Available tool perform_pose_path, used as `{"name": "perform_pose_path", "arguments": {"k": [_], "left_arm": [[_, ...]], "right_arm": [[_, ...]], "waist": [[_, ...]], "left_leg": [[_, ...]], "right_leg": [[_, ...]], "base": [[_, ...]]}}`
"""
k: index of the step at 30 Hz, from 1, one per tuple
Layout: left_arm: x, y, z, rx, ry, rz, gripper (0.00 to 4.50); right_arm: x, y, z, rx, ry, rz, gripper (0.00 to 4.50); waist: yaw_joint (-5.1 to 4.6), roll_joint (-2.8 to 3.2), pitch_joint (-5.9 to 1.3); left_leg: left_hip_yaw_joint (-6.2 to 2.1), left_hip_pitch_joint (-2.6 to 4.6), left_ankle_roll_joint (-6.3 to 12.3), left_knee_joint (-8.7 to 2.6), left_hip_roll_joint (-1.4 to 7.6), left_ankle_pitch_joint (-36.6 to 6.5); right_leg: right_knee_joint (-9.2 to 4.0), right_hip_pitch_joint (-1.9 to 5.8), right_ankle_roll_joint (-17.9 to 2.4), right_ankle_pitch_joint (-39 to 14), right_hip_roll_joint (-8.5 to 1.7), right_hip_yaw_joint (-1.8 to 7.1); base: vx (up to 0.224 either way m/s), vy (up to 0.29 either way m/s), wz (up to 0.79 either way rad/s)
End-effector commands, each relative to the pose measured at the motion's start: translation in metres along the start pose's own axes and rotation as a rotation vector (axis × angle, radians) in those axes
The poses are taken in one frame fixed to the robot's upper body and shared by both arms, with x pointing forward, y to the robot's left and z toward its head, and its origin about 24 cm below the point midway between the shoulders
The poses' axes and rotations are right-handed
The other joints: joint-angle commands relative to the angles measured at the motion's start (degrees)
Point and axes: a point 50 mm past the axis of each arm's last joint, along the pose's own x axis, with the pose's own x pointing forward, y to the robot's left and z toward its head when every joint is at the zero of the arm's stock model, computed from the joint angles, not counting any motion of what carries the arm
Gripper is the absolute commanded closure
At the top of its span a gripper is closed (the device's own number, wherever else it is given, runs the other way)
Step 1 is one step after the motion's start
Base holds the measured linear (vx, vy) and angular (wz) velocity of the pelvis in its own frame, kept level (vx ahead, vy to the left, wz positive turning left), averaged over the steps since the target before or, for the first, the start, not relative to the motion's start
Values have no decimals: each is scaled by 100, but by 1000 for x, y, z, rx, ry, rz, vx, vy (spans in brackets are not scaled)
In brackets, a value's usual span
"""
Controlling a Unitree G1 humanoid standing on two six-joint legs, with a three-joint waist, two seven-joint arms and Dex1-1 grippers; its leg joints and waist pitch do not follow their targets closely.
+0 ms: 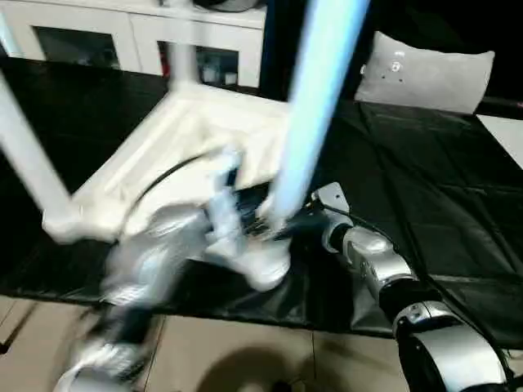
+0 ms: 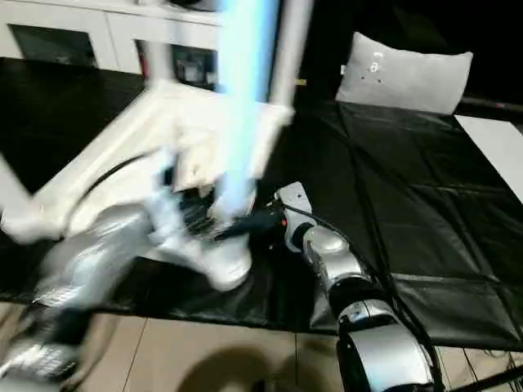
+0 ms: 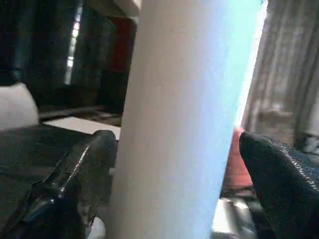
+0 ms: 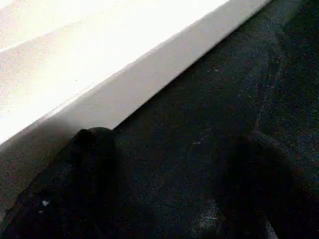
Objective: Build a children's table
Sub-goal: Rotate table base
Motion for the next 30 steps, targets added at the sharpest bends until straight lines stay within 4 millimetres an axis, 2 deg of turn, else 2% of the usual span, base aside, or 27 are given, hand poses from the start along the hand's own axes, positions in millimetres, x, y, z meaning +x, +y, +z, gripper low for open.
{"name": "perform_pose_path", "arguments": {"k": [1, 2, 3, 4, 6, 9, 10, 11, 12, 14, 15, 16, 18, 20, 21, 22, 24, 26, 27, 28, 30], "left_arm": [[8, 5, -3, 37, 22, 54, 8], [8, 9, -3, 49, 22, 97, 8], [7, 12, -2, 62, 16, 128, 8], [6, 14, -2, 66, 14, 151, 8], [3, 15, -3, 81, 23, 167, 8], [-8, 9, -14, 92, 98, 107, 8], [-14, 6, -19, 87, 134, 74, 8], [-16, 5, -20, 83, 146, 63, 8], [-25, 2, -25, 70, 185, 22, 8], [-31, 1, -28, 65, 206, 4, 8], [-44, 2, -35, 65, 279, -25, 8], [-48, 3, -36, 66, 300, -28, 8], [-55, 5, -39, 64, 342, -43, 8], [-65, 8, -42, 70, 406, -67, 24], [-74, 14, -46, 96, 490, -82, 43], [-78, 16, -47, 106, 526, -89, 43], [-84, 22, -51, 134, 608, -98, 46], [-89, 27, -54, 167, 677, -107, 81], [-91, 29, -56, 184, 711, -115, 86], [-92, 32, -57, 195, 737, -113, 88], [-93, 37, -58, 216, 774, -111, 94]], "right_arm": [[2, 1, 5, -29, -13, -3, 0], [0, -4, 4, -20, -9, -35, 0], [-3, -10, 1, -9, -6, -70, 0], [-6, -15, -1, -1, -4, -100, 0], [-13, -25, -4, 14, -8, -140, 0], [-25, -38, -6, 35, -37, -148, 0], [-29, -41, -6, 40, -57, -137, 0], [-31, -43, -5, 41, -65, -132, 0], [-37, -47, -3, 29, -95, -99, 0], [-42, -50, -1, 14, -110, -84, 0], [-52, -55, 4, -34, -137, -36, 0], [-55, -56, 5, -48, -142, -20, 0], [-61, -58, 8, -84, -149, 19, 0], [-68, -59, 11, -124, -157, 73, 0], [-76, -59, 15, -161, -166, 130, 0], [-80, -59, 17, -176, -169, 153, 0], [-86, -58, 19, -208, -169, 203, 0], [-92, -56, 20, -233, -158, 261, 0], [-95, -54, 20, -244, -150, 296, 0], [-99, -52, 21, -259, -138, 335, 0], [-106, -48, 22, -276, -117, 396, 0]], "waist": [[51, 58, -398], [51, 49, -395], [61, 98, -396], [57, 67, -405], [70, 69, -402], [97, 89, -401], [113, 77, -413], [124, 112, -413], [124, 109, -412], [125, 105, -406], [135, 150, -389], [132, 141, -378], [152, 120, -372], [170, 140, -364], [194, 209, -358], [182, 185, -344], [190, 172, -357], [193, 187, -358], [210, 189, -355], [213, 198, -366], [222, 184, -371]], "left_leg": [[116, -81, 276, -366, -75, -911], [123, -87, 282, -363, -78, -894], [117, -86, 268, -362, -82, -886], [123, -72, 280, -356, -77, -913], [116, -78, 295, -365, -71, -929], [120, -62, 325, -367, -64, -966], [117, -67, 369, -364, -59, -950], [115, -65, 387, -369, -59, -944], [121, -65, 412, -368, -61, -954], [118, -69, 414, -375, -58, -983], [114, -59, 399, -382, -59, -1068], [121, -33, 410, -395, -43, -1220], [120, -44, 412, -388, -67, -1213], [121, -46, 394, -385, -71, -1231], [111, -30, 396, -394, -78, -1275], [116, -22, 440, -400, -87, -1383], [104, -35, 428, -402, -95, -1344], [99, -38, 380, -401, -84, -1310], [103, -14, 415, -397, -91, -1376], [89, -41, 401, -405, -84, -1332], [88, -45, 450, -404, -85, -1296]], "right_leg": [[-385, 472, -1013, -1445, -214, 200], [-387, 469, -1004, -1443, -206, 202], [-382, 469, -995, -1444, -206, 198], [-395, 456, -990, -1465, -198, 190], [-389, 457, -1015, -1458, -197, 185], [-377, 445, -1053, -1359, -197, 184], [-361, 460, -1071, -1270, -201, 187], [-357, 455, -1090, -1232, -199, 188], [-356, 456, -1115, -1162, -189, 187], [-360, 457, -1163, -1205, -194, 184], [-377, 449, -1151, -1321, -194, 184], [-418, 432, -1103, -1478, -185, 183], [-425, 445, -1059, -1630, -187, 183], [-442, 436, -978, -1866, -199, 185], [-468, 432, -903, -1982, -189, 181], [-512, 415, -789, -2093, -159, 173], [-508, 435, -713, -2192, -171, 170], [-506, 429, -739, -2245, -187, 169], [-537, 413, -691, -2305, -167, 163], [-507, 440, -719, -2220, -188, 169], [-517, 452, -718, -2114, -174, 166]], "base": [[0, 0, 0], [0, 0, 0], [0, 0, 0], [0, 0, 0], [0, 0, 0], [0, 0, 0], [0, 0, 0], [0, 0, 0], [0, 0, 0], [0, 0, 0], [0, 0, 0], [0, 0, 0], [0, 0, 0], [0, 0, 0], [0, 0, 0], [0, 0, 0], [0, 0, 0], [0, 0, 0], [0, 0, 0], [0, 0, 0], [0, 0, 0]]}}
